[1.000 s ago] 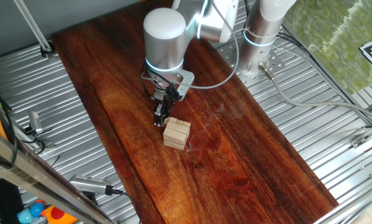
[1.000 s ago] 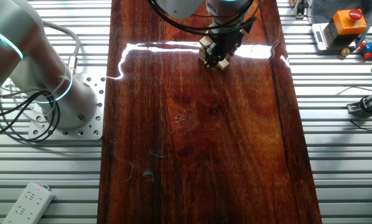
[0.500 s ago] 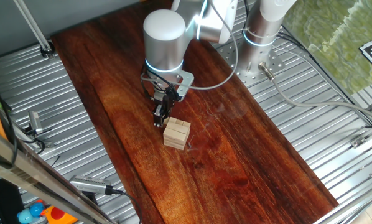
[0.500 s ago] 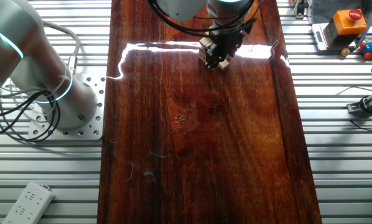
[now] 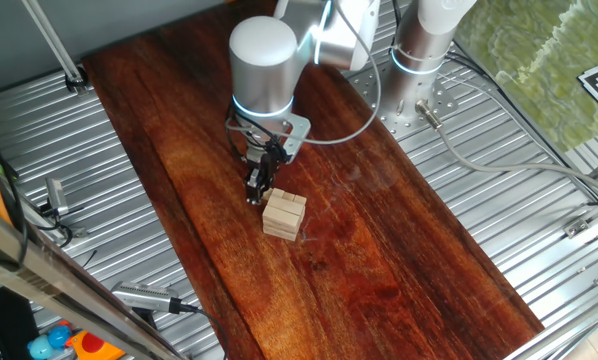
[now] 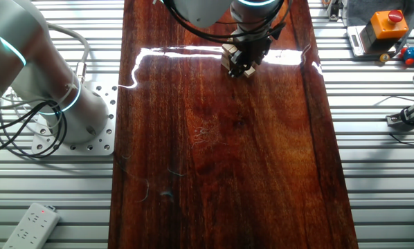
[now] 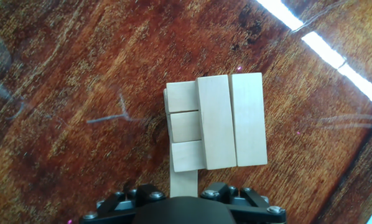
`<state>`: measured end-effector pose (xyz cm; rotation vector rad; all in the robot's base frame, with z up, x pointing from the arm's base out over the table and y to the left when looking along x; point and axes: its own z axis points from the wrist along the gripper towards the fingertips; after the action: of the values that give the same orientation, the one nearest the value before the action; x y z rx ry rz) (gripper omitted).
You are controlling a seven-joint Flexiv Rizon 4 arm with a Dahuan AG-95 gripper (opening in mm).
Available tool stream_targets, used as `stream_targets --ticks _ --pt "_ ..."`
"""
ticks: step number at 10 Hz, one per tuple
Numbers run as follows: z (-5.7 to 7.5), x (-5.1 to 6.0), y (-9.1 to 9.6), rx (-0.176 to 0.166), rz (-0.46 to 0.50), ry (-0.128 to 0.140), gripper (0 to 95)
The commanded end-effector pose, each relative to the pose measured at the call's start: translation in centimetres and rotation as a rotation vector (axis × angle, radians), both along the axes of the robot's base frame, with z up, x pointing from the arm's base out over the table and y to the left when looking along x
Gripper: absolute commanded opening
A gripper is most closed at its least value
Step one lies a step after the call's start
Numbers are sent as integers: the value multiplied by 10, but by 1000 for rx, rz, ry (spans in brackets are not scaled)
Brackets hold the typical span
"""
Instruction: Play Jenga
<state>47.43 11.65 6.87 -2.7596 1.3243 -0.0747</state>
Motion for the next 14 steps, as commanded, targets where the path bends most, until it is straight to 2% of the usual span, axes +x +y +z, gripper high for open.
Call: stream_targets --ticks 1,14 --pt "0 0 -1 1 1 -1 570" --pt "-5 -4 -2 -6 7 -3 570"
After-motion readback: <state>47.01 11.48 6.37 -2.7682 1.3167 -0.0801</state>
